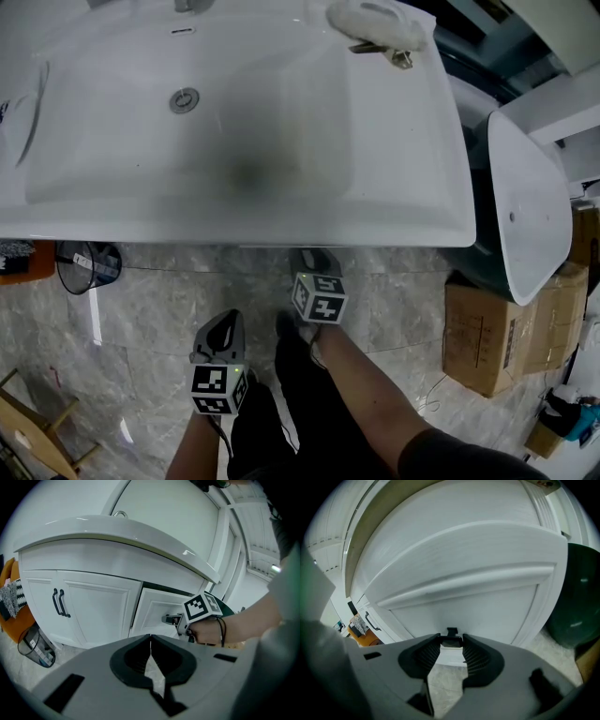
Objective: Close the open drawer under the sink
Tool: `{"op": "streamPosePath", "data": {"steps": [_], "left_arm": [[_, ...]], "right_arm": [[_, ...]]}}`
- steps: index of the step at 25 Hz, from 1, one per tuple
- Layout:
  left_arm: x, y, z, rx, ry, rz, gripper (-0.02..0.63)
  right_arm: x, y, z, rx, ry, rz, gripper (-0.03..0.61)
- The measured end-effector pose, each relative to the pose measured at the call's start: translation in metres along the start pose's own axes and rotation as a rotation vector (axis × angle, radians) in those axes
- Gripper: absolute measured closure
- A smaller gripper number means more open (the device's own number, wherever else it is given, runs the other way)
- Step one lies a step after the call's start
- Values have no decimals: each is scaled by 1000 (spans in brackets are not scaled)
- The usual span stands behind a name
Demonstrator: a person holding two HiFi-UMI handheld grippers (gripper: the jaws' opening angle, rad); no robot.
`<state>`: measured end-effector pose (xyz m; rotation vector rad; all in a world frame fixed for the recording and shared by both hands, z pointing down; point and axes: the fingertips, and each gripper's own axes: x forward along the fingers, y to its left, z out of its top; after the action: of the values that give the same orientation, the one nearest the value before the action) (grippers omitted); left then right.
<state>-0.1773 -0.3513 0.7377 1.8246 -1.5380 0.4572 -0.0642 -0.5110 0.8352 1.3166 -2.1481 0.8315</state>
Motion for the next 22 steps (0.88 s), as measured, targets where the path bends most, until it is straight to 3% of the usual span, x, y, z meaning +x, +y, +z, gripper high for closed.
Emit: {"op": "streamPosePath", "data": {"steps": [16,22], "left_arm": [[18,-3,14,-25,-6,-18,598],[13,-3,18,-34,-21,-33,598]], "right_arm": [[22,-4,25,19,-2,12,425],[21,-2,25,46,3,76,420]]}}
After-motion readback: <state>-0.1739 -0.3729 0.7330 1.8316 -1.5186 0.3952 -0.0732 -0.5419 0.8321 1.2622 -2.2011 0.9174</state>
